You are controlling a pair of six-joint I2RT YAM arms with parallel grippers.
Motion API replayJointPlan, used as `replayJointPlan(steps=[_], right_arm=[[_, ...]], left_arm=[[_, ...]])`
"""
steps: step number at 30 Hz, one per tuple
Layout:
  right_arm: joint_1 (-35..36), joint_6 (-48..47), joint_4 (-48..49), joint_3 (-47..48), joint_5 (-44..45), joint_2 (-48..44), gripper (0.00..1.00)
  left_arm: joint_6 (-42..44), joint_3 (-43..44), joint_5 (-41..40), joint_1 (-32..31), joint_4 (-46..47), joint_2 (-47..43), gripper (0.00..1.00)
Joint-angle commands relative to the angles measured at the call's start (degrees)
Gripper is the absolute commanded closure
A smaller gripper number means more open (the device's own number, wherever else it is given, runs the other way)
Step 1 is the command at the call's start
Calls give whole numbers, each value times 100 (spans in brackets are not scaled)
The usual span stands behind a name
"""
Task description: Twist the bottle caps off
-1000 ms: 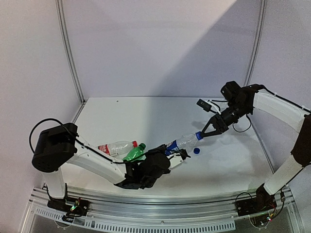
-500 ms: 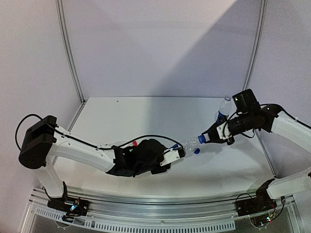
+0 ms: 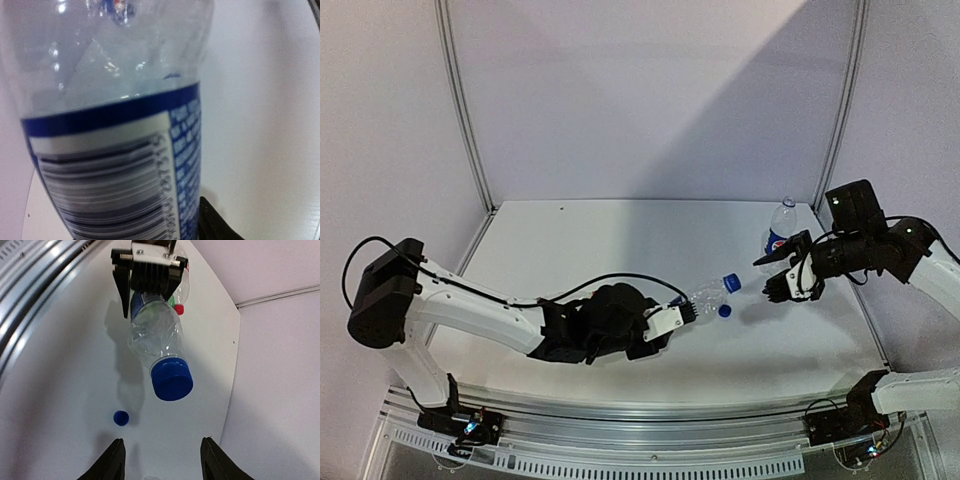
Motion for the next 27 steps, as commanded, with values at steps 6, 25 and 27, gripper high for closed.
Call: replayJointPlan(steps=[6, 25, 27], right_arm=[[-50, 6187, -1296, 1552, -688, 1006, 45], [-130, 7653, -2216, 2094, -2202, 3197, 41], [-138, 7663, -2159, 2061, -2188, 3235, 41]], left_arm=[[242, -347, -1411, -121, 691, -67, 55], [1188, -171, -2496, -531, 1494, 703, 55], [1203, -171, -2516, -531, 1495, 708, 55]])
